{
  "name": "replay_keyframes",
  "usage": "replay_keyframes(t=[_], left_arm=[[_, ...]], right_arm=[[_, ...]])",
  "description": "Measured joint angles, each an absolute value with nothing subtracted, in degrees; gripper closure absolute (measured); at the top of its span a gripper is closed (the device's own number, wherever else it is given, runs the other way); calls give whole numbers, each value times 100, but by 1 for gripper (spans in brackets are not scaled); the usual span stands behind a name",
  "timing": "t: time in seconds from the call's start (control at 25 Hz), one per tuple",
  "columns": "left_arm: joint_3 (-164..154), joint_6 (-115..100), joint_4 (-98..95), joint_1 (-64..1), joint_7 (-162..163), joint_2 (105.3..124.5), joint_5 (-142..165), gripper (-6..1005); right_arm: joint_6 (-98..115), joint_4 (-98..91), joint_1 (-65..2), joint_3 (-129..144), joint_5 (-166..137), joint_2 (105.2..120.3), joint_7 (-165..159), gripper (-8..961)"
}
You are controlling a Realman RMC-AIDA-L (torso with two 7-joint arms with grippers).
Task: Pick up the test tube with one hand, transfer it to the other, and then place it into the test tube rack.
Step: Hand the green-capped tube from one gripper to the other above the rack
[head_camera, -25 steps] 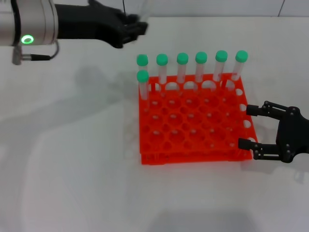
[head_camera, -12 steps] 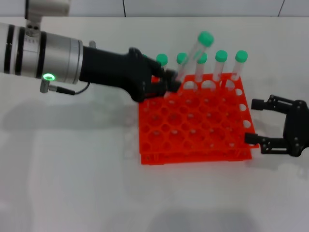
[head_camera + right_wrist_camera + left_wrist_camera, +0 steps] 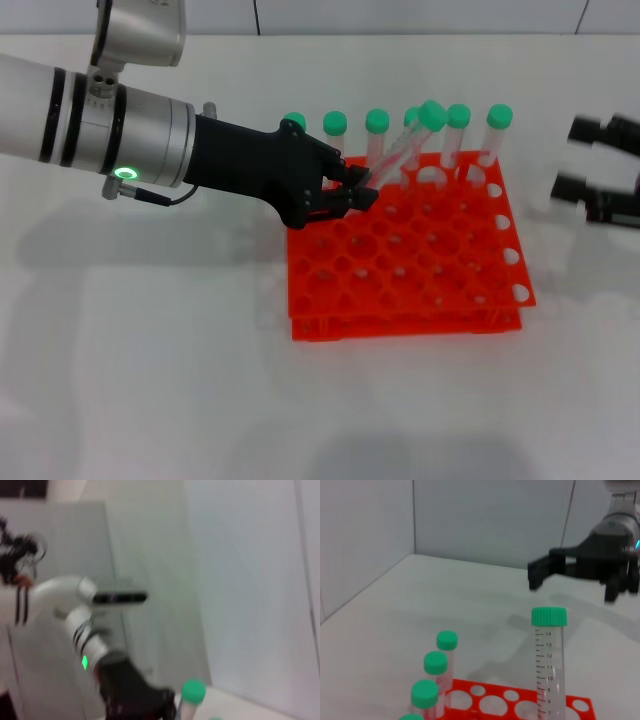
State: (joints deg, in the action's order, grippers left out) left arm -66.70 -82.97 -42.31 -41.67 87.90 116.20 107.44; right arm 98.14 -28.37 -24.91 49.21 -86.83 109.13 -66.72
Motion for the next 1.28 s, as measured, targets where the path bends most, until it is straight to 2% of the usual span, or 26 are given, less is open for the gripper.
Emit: replay_keyframes(t=[0.12,0.28,0.36,0.56,0.64,1.28], left_arm=[[-6671,-8231,-4223,-4166,8691,11657,10745,800],[-6671,-8211,-4227,-4186,8607,11708,10738,800],[-6671,-8201,-4239,-4198,8578,11732,10739,799],[-6671,-8123,-4254,-4207,8523,11762,10720,799],[-6671,-8099,-4258,-4216,8520,11793,10723,799],[-6681,-8077,-4262,-4263,8552,11813,10740,797]], right_arm=[[9937,-2514,-2690,4598,-8643,11055,-6812,115],[9814,-2306,-2825,4456,-8467,11461,-6692,116],[9666,-2117,-2901,4483,-8326,11573,-6519,116],[9686,-1060,-3247,4522,-7938,11573,-5803,117],[9663,-908,-3294,4512,-7925,11614,-5467,117],[9622,-321,-3473,4461,-7931,11619,-4603,118]])
